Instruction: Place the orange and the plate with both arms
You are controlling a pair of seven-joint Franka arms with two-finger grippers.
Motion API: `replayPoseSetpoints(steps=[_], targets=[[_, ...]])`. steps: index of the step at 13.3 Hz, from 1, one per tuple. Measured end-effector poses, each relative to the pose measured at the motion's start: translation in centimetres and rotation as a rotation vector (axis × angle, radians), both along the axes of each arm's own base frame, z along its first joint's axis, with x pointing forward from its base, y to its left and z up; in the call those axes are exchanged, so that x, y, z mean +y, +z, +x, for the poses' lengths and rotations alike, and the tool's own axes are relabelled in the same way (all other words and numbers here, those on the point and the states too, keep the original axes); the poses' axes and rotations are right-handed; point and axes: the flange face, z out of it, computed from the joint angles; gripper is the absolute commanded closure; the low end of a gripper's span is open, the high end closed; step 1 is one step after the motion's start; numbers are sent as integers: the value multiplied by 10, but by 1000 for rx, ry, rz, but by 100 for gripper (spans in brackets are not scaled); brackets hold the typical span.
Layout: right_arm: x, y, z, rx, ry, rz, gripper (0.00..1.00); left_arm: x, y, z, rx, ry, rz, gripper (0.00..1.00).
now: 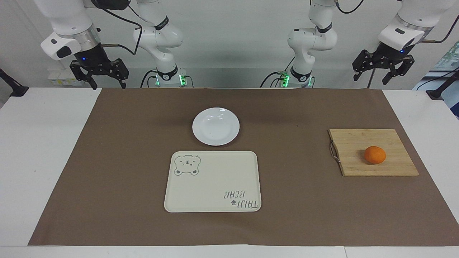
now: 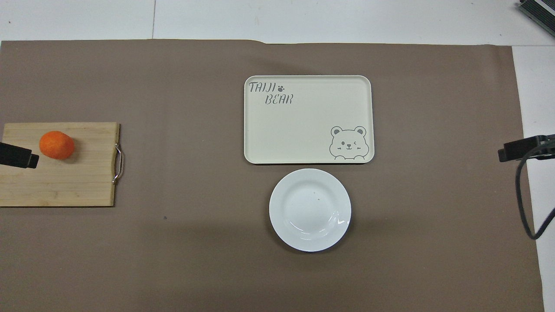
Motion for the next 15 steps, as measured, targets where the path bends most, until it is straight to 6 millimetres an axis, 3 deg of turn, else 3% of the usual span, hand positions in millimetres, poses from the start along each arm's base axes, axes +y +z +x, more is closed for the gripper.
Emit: replayPoseSetpoints(steps=[15], targets=[[0,0,0,0,0,0,0,0,2,3,-28,0,-1,0]])
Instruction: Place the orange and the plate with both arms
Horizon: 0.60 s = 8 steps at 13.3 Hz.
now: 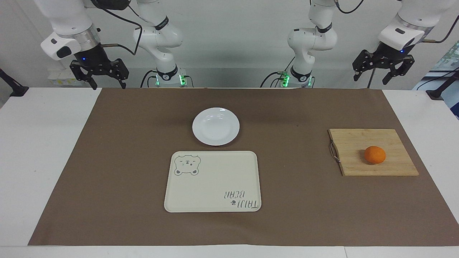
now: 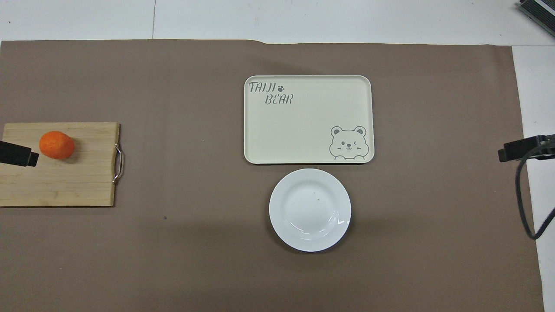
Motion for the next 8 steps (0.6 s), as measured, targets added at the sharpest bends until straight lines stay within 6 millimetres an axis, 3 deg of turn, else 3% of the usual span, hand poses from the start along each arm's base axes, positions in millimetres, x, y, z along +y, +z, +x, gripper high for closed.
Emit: replayPoseSetpoints(steps=[8], targets=[[0,0,0,0,0,0,0,12,4,11,-77,23,-2,0]])
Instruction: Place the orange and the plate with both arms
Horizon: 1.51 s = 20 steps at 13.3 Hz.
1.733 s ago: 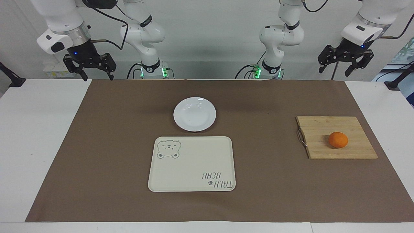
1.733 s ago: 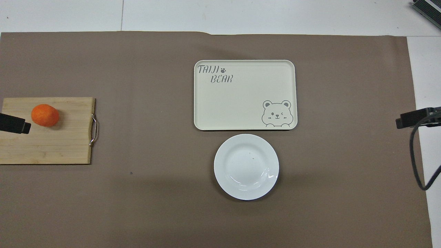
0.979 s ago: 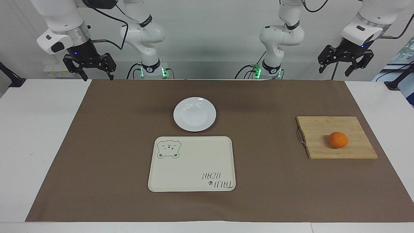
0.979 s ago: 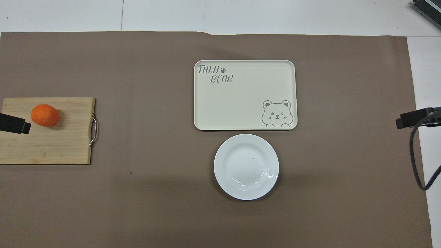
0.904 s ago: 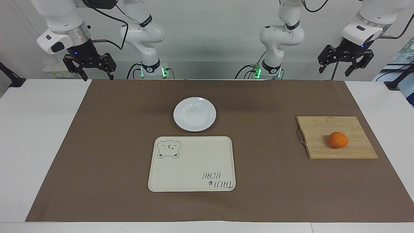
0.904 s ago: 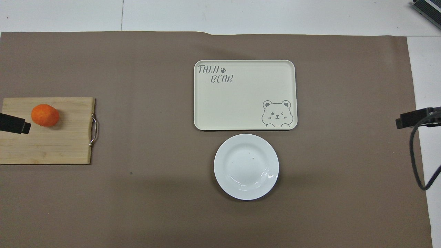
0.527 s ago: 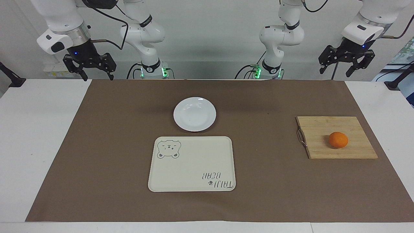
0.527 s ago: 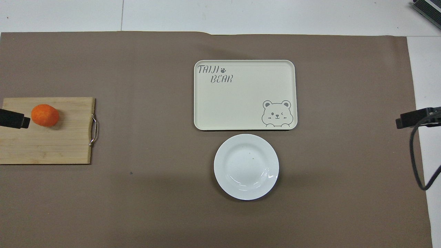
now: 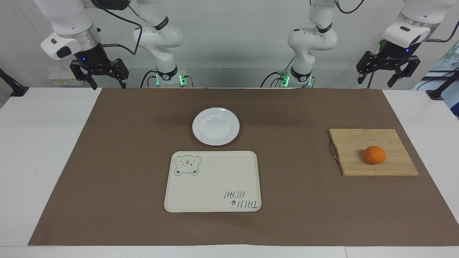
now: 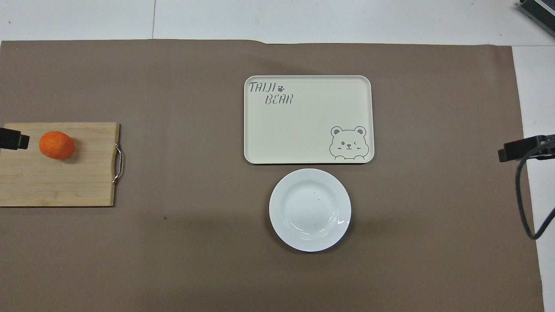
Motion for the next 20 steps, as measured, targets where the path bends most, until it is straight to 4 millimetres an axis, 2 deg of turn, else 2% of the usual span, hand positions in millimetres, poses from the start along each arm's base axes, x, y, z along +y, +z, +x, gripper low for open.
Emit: replayPoseSetpoints(steps=[4,7,10,14,20], targets=[[0,0,0,0,0,0,0,14,-20,22,-10,12,4,0],[0,0,0,0,0,0,0,27,-50,49,-17,0,13,0],[0,0,0,0,0,0,0,54,-92,78,-19,-31,27,0],[0,0,0,0,0,0,0,89,-145,101,-24,-62,42,0],[0,0,0,0,0,0,0,129,-255,124,-11,-101,45,0]])
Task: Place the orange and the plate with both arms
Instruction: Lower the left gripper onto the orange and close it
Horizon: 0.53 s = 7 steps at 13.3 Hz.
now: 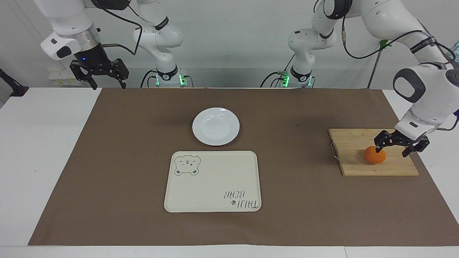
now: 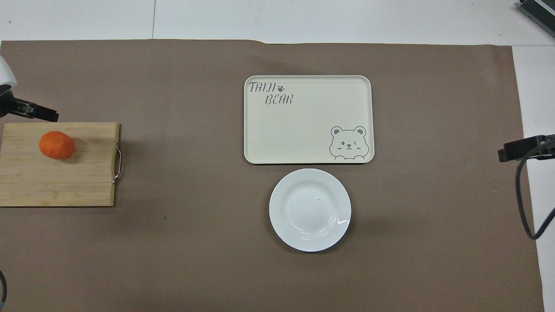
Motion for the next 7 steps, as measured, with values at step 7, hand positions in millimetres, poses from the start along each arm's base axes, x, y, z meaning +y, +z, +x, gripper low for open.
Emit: replayPoseSetpoints(steps=[7], targets=[[1,0,0,0,3,0,0,18,-79,-15,57,10,-17,0]])
